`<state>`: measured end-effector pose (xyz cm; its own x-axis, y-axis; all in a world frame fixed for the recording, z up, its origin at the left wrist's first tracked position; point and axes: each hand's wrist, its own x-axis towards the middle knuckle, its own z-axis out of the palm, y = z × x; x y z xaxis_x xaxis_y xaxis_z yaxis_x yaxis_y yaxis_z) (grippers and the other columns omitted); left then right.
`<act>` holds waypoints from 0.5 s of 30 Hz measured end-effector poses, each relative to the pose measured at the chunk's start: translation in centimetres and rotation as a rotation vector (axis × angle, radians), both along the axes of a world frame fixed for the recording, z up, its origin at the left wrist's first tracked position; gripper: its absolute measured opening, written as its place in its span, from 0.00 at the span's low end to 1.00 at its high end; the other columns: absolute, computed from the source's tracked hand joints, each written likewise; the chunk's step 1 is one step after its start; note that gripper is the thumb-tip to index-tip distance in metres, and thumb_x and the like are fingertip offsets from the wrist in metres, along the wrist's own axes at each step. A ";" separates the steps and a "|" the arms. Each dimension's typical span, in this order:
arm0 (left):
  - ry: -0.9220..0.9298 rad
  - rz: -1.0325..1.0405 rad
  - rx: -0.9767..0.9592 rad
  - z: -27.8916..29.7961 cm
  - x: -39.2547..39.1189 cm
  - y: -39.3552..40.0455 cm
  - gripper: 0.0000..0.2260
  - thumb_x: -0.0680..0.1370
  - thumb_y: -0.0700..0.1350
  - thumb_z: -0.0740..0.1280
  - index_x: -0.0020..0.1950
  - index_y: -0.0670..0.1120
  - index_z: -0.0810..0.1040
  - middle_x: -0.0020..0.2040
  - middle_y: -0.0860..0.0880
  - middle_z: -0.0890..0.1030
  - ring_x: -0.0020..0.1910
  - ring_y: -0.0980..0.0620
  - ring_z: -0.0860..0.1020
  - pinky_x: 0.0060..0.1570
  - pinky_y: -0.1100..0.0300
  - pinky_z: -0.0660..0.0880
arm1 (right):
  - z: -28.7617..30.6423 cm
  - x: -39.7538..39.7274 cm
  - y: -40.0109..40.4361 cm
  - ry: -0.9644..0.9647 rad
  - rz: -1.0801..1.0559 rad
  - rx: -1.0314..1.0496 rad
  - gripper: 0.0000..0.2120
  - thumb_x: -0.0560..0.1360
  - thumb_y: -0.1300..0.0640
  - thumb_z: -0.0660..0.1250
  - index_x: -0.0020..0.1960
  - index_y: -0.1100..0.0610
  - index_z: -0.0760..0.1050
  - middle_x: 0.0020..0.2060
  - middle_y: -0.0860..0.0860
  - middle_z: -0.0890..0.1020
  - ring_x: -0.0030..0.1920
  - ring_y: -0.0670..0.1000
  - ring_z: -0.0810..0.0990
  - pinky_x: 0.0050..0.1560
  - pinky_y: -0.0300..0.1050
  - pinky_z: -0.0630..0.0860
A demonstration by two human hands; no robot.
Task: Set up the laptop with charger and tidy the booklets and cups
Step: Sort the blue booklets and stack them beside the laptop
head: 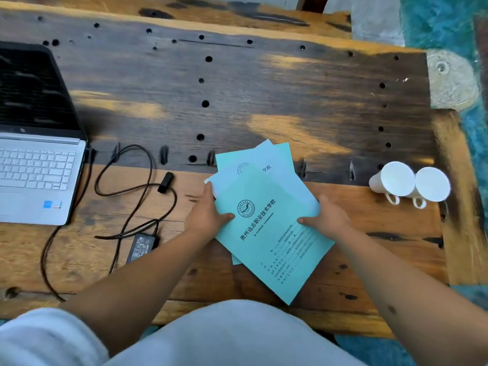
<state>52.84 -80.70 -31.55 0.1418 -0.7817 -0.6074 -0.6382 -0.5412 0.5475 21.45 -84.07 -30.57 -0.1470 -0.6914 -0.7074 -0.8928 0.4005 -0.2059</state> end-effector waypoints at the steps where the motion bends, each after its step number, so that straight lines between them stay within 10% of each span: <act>1: -0.056 -0.046 -0.001 0.0 0.2 -0.6 0.46 0.67 0.55 0.77 0.77 0.52 0.53 0.69 0.49 0.73 0.66 0.44 0.74 0.57 0.44 0.75 | 0.1 0.0 0.6 -0.022 -0.017 0.028 0.30 0.67 0.40 0.75 0.61 0.49 0.66 0.54 0.49 0.78 0.50 0.53 0.76 0.40 0.49 0.71; 11: 0.092 0.229 -0.008 0.1 -0.7 -4.7 0.46 0.71 0.44 0.75 0.79 0.52 0.49 0.72 0.42 0.59 0.66 0.43 0.69 0.63 0.50 0.72 | 0.0 1.0 3.8 -0.246 0.066 0.214 0.12 0.74 0.48 0.71 0.55 0.49 0.75 0.56 0.48 0.83 0.48 0.48 0.79 0.38 0.40 0.72; 15: 0.369 0.603 0.089 1.0 -1.1 -3.0 0.40 0.73 0.39 0.74 0.76 0.52 0.52 0.67 0.43 0.72 0.58 0.39 0.78 0.55 0.39 0.78 | 0.0 1.9 3.6 -0.165 -0.042 0.029 0.16 0.69 0.42 0.73 0.48 0.46 0.70 0.41 0.40 0.78 0.40 0.44 0.76 0.31 0.40 0.67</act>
<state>51.71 -83.74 -30.56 0.3065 -0.5774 -0.7567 0.0047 -0.7941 0.6078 23.39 -80.46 -30.52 -0.0556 -0.6662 -0.7437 -0.8304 0.4445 -0.3361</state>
